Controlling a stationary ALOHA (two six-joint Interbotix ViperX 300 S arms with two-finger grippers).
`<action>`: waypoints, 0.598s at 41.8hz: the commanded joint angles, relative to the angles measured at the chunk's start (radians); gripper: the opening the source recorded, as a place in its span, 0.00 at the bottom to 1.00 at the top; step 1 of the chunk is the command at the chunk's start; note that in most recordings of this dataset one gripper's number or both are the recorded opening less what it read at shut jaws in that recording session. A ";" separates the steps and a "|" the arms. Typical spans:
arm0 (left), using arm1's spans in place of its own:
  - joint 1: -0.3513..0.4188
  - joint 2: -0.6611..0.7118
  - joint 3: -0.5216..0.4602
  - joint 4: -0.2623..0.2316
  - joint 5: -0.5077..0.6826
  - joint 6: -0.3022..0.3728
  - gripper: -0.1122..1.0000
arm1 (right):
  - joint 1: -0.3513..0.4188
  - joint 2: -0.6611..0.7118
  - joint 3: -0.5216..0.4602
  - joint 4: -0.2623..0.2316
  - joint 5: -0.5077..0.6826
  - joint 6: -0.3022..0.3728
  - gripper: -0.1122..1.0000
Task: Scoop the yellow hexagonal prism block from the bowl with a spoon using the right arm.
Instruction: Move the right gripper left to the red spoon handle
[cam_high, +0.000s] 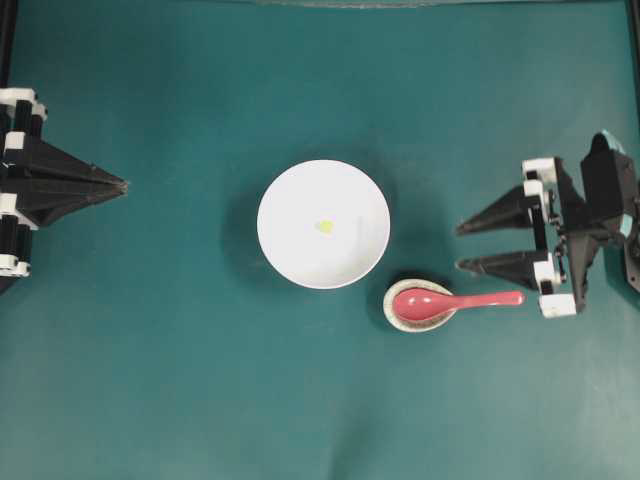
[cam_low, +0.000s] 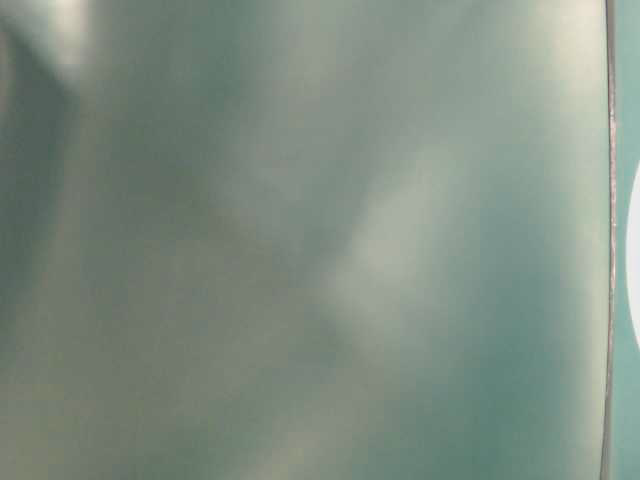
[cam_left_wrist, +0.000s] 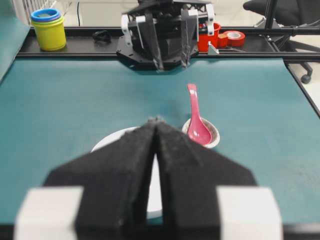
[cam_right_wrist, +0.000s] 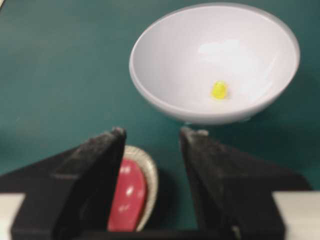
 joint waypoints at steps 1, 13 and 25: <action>0.002 0.005 -0.025 0.003 -0.003 0.002 0.11 | 0.046 0.055 0.021 0.035 -0.129 0.006 0.59; 0.000 0.002 -0.023 0.003 -0.003 0.002 0.11 | 0.189 0.268 0.057 0.207 -0.353 0.006 0.59; 0.000 0.000 -0.025 0.003 0.011 0.003 0.11 | 0.319 0.439 0.057 0.337 -0.494 0.008 0.59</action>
